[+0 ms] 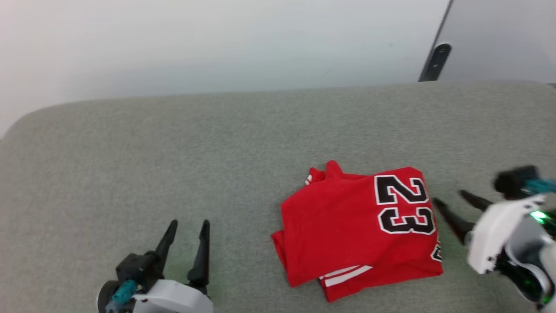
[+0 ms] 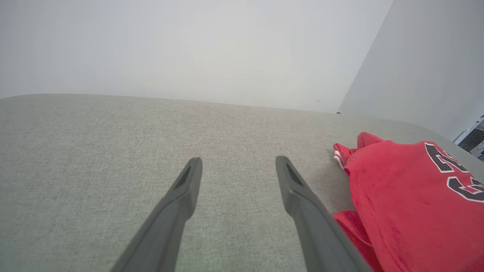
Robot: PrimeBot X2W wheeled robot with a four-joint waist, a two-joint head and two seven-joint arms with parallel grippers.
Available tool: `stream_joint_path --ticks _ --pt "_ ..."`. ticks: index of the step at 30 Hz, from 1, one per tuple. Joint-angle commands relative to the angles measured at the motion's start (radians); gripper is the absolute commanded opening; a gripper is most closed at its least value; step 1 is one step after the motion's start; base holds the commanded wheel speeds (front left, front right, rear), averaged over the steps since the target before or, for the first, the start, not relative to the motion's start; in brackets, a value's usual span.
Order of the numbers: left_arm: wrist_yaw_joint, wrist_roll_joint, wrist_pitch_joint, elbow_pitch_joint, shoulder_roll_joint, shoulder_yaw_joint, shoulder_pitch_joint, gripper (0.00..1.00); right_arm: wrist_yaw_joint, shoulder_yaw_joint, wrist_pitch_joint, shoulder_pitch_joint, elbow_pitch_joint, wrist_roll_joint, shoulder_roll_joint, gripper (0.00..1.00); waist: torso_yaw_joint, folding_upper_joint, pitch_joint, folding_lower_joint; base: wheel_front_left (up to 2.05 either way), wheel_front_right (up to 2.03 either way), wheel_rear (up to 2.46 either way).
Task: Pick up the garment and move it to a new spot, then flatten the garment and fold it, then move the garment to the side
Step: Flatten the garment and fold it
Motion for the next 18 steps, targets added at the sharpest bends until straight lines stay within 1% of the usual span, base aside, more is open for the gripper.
stream_joint_path --ticks 1,5,8,13,18 --pt "-0.003 -0.004 0.001 0.008 0.009 0.004 -0.005 1.0 -0.001 -0.021 -0.023 0.02 0.01 -0.015 0.002 1.0 -0.022 -0.0001 -0.02 0.0 0.0 0.0 0.0" --pt "-0.004 -0.009 0.001 0.032 0.031 0.025 -0.004 1.0 -0.001 -0.104 -0.104 0.072 0.049 -0.034 0.028 1.0 -0.044 -0.0001 -0.033 0.0 0.0 0.0 0.0" --pt "-0.001 -0.01 0.001 0.032 0.045 0.044 0.01 1.0 -0.001 -0.148 -0.164 0.109 0.052 -0.056 0.052 1.0 -0.056 -0.0001 -0.043 0.0 0.0 0.0 0.0" --pt "0.009 0.005 0.001 -0.01 0.054 0.067 0.061 1.0 -0.001 -0.199 -0.266 0.171 0.028 -0.084 0.096 1.0 -0.068 -0.0001 -0.071 0.0 0.0 0.0 0.0" --pt "0.013 0.014 0.001 -0.067 0.059 0.088 0.141 1.0 -0.001 -0.228 -0.322 0.23 -0.018 -0.124 0.13 1.0 -0.073 -0.0001 -0.095 0.0 0.0 0.0 0.0"
